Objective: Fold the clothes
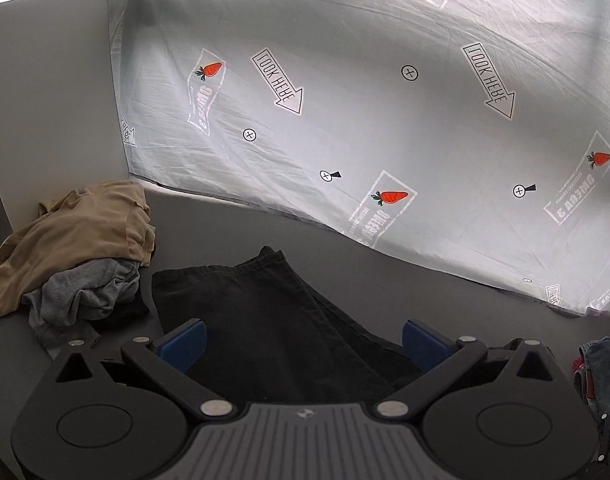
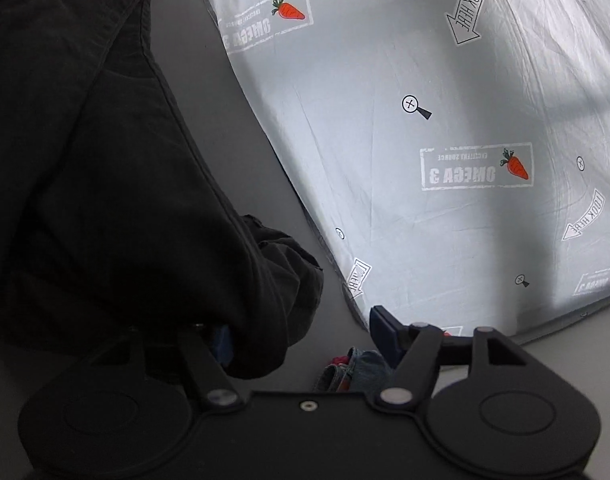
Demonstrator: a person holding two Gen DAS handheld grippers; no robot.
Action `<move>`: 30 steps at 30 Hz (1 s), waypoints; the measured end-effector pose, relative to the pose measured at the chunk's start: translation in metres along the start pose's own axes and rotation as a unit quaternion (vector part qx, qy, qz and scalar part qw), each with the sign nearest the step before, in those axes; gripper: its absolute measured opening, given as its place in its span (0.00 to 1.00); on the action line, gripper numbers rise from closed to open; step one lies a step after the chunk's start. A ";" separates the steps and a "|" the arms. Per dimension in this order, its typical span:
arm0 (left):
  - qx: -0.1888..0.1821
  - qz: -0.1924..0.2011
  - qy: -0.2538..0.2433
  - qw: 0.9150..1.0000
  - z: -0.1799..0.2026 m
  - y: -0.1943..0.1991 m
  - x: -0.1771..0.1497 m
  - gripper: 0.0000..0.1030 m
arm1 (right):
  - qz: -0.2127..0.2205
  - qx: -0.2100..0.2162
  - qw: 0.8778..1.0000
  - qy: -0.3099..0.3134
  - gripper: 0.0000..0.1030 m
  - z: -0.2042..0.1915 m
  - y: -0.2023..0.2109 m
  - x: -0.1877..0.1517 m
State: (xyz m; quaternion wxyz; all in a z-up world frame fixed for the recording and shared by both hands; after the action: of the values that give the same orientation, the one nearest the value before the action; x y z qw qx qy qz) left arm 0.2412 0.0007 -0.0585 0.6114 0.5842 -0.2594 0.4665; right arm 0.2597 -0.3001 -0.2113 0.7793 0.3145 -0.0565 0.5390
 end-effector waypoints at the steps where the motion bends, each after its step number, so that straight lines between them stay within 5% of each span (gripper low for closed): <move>1: 0.007 -0.004 0.002 1.000 -0.005 -0.001 -0.002 1.00 | 0.013 0.023 0.999 -0.030 0.68 -0.004 0.010 0.006; 5: 0.021 -0.018 0.012 1.000 -0.025 -0.004 -0.002 1.00 | 0.078 0.080 0.990 -0.086 0.71 -0.025 0.025 0.050; 8: 0.019 -0.013 0.001 1.000 -0.036 -0.001 0.000 1.00 | 0.114 0.150 0.972 -0.143 0.76 -0.040 0.018 0.084; 13: 0.036 -0.017 -0.019 0.999 -0.061 0.001 0.001 1.00 | 0.055 0.297 0.908 -0.291 0.77 -0.079 -0.059 0.117; 17: 0.040 -0.034 -0.017 0.998 -0.084 0.003 -0.003 1.00 | -0.012 0.348 0.876 -0.334 0.85 -0.121 -0.120 0.128; 19: 0.042 -0.036 -0.018 0.998 -0.094 0.005 -0.003 1.00 | -0.015 0.335 0.869 -0.365 0.63 -0.128 -0.122 0.134; 20: 0.043 -0.035 -0.018 0.998 -0.098 0.006 -0.003 1.00 | -0.016 0.333 0.868 -0.369 0.23 -0.129 -0.116 0.138; 21: 0.044 -0.035 -0.018 0.998 -0.101 0.007 -0.003 1.00 | -0.014 0.335 0.867 -0.368 0.11 -0.130 -0.105 0.143; 23: 0.045 -0.033 -0.016 0.998 -0.106 0.007 -0.002 1.00 | 0.014 0.365 0.863 -0.350 0.07 -0.136 -0.071 0.152; 27: 0.029 -0.025 -0.012 0.999 -0.098 0.004 0.002 1.00 | 0.052 0.471 0.831 -0.292 0.06 -0.169 0.032 0.162; 30: 0.008 -0.020 -0.020 1.000 -0.081 0.002 0.004 1.00 | 0.036 0.508 0.832 -0.218 0.17 -0.201 0.089 0.144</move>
State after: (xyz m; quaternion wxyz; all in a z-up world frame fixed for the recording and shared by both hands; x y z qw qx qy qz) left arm 0.2229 0.0794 -0.0687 0.6104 0.6035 -0.2563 0.4443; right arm 0.1910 -0.0532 -0.2717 0.4572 0.7736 0.0455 0.4364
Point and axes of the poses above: each gripper's, at about its wrist camera, not at the fingertips, and y roughly against the way its jaws point, z to its right, x to its top, the point moved 6 cm from there along -y, roughly the way its jaws point, and after that the axes turned 11 degrees about z, right-handed, at the moved point
